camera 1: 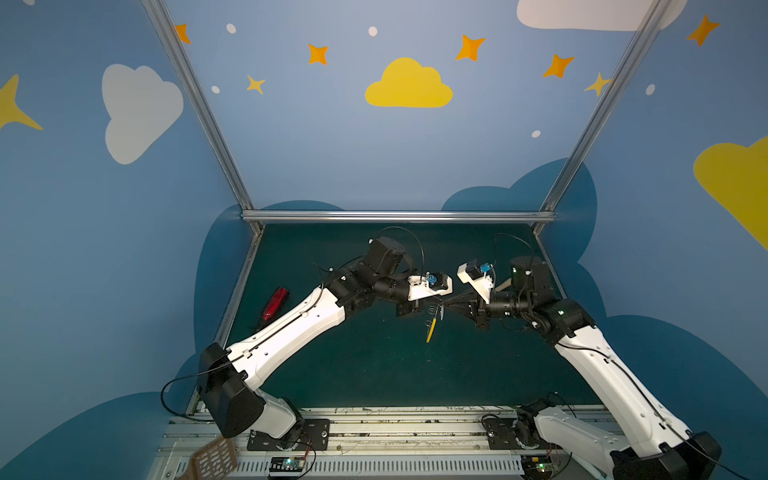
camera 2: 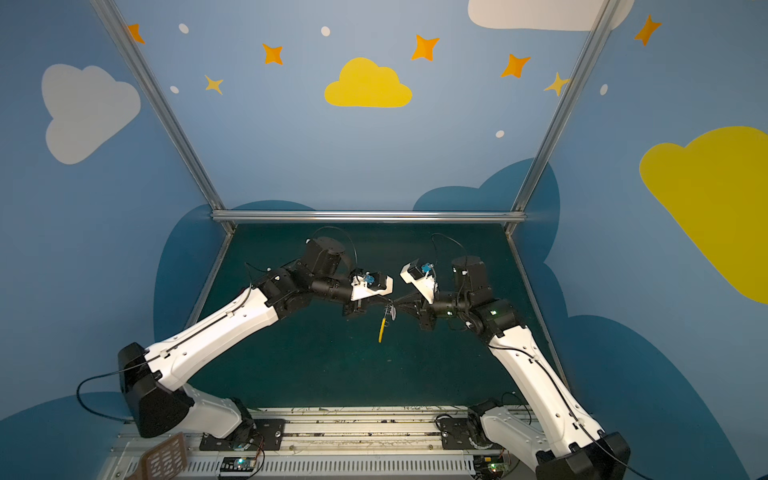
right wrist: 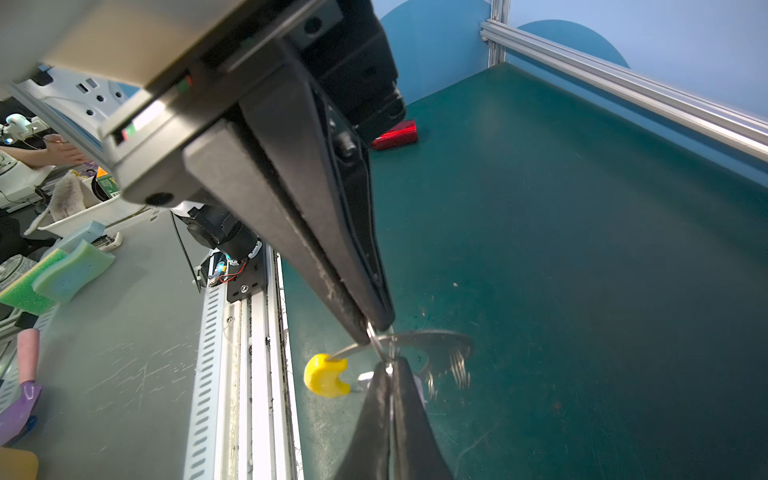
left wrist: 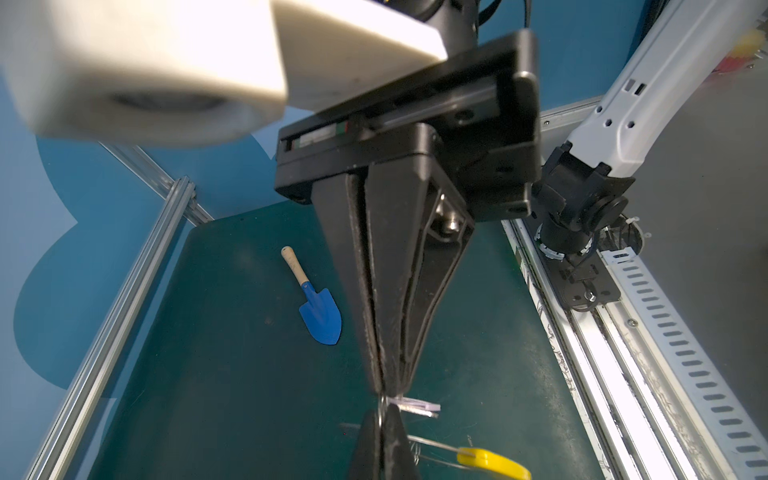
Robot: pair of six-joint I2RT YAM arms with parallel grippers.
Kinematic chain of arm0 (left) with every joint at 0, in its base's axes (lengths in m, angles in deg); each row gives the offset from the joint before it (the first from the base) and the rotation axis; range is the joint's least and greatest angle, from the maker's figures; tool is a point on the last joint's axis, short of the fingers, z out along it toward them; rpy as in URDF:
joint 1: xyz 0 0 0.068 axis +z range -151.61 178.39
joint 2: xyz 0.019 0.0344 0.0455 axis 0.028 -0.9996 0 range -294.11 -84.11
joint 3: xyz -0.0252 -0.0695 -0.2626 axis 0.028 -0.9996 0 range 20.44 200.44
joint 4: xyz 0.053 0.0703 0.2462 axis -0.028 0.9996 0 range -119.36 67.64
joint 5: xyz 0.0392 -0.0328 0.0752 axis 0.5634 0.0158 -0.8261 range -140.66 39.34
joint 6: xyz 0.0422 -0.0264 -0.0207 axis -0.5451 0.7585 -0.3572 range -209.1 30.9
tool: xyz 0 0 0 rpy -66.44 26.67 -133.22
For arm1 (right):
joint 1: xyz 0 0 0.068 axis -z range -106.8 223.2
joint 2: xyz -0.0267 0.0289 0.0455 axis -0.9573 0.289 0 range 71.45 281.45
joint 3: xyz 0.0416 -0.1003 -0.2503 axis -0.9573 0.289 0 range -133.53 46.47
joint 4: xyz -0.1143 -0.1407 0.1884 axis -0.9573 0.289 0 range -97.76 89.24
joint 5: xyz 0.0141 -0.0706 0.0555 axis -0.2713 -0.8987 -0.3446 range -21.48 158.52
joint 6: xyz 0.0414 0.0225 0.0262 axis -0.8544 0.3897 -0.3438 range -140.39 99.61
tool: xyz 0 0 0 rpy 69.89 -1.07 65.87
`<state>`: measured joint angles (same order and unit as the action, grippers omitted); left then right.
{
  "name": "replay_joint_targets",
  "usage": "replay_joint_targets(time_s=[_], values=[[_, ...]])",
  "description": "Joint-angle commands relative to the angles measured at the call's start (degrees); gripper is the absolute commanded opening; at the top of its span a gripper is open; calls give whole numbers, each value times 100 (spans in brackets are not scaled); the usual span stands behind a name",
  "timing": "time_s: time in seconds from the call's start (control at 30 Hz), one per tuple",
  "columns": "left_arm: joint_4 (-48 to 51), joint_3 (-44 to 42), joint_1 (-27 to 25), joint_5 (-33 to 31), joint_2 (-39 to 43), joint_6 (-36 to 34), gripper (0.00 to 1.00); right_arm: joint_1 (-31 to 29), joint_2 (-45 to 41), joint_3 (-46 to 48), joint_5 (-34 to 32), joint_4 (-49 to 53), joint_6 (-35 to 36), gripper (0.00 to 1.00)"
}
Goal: Put the keys on the keyring
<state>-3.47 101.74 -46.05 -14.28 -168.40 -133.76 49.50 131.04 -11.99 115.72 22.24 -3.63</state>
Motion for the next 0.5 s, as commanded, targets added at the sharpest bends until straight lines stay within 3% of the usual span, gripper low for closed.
replay_joint_targets(time_s=[0.0,0.17,0.33,0.47], values=[[-163,-43,19,114,194,89,3,6,17,71,123,-4,18,8],[-217,-70,29,125,233,129,3,17,4,89,179,-41,38,8],[-241,-70,33,115,228,141,3,15,8,104,206,-38,38,14],[-258,-79,32,115,227,145,4,24,8,106,227,-41,37,6]])
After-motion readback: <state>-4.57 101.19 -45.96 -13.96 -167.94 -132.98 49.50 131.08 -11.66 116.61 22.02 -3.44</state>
